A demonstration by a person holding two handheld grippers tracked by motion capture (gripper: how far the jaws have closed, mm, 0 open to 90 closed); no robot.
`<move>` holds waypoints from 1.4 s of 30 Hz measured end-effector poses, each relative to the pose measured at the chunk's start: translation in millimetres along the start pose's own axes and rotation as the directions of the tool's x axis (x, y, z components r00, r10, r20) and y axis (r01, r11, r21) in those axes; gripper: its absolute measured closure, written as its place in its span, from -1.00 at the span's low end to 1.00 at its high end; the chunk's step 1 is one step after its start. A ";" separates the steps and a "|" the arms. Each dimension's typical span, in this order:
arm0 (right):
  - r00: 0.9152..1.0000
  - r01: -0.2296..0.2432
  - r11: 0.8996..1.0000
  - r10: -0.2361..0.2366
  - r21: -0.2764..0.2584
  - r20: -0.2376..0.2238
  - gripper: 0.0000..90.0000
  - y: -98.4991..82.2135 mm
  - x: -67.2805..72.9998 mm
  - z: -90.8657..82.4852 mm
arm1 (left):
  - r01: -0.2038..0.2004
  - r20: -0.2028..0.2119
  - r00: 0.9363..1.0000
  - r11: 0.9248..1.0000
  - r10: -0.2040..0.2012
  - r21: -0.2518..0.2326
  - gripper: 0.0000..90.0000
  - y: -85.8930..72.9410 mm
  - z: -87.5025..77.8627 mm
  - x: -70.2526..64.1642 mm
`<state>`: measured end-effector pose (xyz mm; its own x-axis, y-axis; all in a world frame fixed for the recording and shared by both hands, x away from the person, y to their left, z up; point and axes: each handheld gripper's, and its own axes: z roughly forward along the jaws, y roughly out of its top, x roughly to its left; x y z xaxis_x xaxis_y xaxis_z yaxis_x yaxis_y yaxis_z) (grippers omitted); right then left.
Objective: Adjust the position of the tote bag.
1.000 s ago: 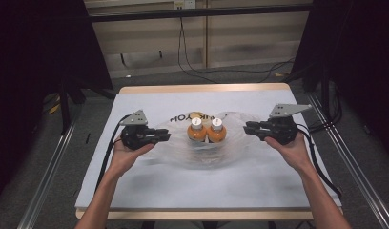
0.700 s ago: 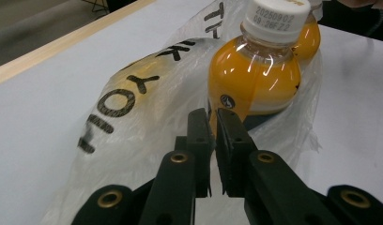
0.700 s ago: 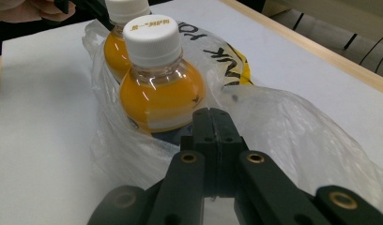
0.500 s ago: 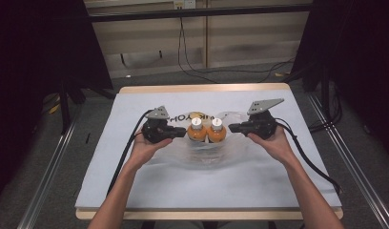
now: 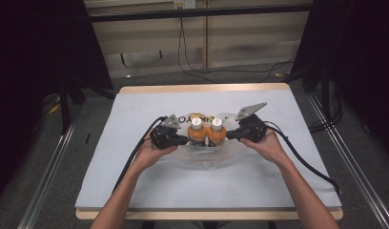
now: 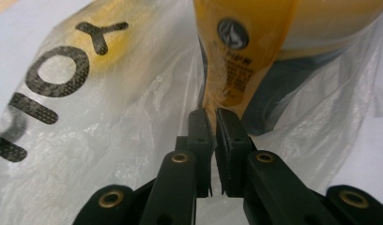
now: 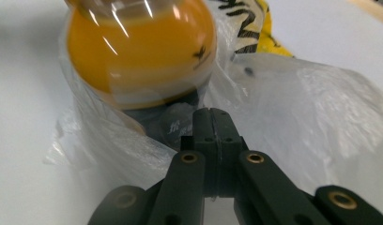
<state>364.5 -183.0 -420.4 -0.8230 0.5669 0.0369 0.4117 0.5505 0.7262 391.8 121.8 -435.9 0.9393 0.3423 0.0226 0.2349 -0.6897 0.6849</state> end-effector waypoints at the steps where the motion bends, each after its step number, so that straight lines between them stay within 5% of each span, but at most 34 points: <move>1: 1.000 0.008 1.000 -0.008 0.022 -0.001 1.00 -0.9 -0.1 3.9 | 0.014 -0.007 1.000 1.000 -0.014 -0.005 0.88 -0.2 1.9 -1.6; 9: 1.000 0.020 0.991 -0.019 0.129 -0.008 1.00 -9.6 -2.4 26.7 | -0.023 -0.016 1.000 0.998 0.024 0.064 0.94 -3.2 10.9 -3.4; 18: 0.996 0.062 0.965 -0.075 0.253 0.043 1.00 -22.2 -4.9 41.8 | -0.050 -0.082 0.994 0.980 0.067 0.190 0.99 -11.9 19.8 0.0; 21: 0.995 0.065 0.962 -0.084 0.267 0.061 1.00 -21.9 -4.9 41.3 | -0.062 -0.101 0.991 0.973 0.086 0.222 1.00 -14.3 22.0 -0.1; 27: 0.981 0.080 0.944 -0.133 0.321 0.144 1.00 -24.4 -10.3 35.9 | -0.054 -0.115 0.990 0.970 0.083 0.236 1.00 -18.8 19.2 4.3; 31: 0.982 0.058 0.949 -0.110 0.309 0.155 1.00 -29.1 -16.5 31.9 | -0.050 -0.133 0.987 0.966 0.086 0.253 1.00 -24.1 13.8 9.5; 33: 0.976 0.064 0.940 -0.129 0.335 0.175 1.00 -29.9 -17.8 29.6 | -0.057 -0.140 0.985 0.963 0.097 0.265 1.00 -26.0 11.4 10.5; 37: 0.976 0.044 0.939 -0.113 0.342 0.187 1.00 -32.2 -20.9 26.3 | -0.052 -0.156 0.983 0.958 0.099 0.281 1.00 -28.8 8.4 9.7; 39: 0.975 0.037 0.935 -0.111 0.352 0.193 1.00 -33.9 -23.5 23.7 | -0.071 -0.170 0.977 0.949 0.128 0.306 1.00 -29.5 7.1 9.2; 42: 0.974 0.004 0.932 -0.086 0.362 0.211 1.00 -37.4 -27.1 19.5 | -0.065 -0.170 0.978 0.951 0.121 0.302 1.00 -33.0 3.7 11.4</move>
<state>379.1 -207.0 -462.0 -0.7542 0.6339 -0.1714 0.5220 0.7372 0.4290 395.7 146.1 -461.0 0.9044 0.3599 0.2293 0.2377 -0.8711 0.4297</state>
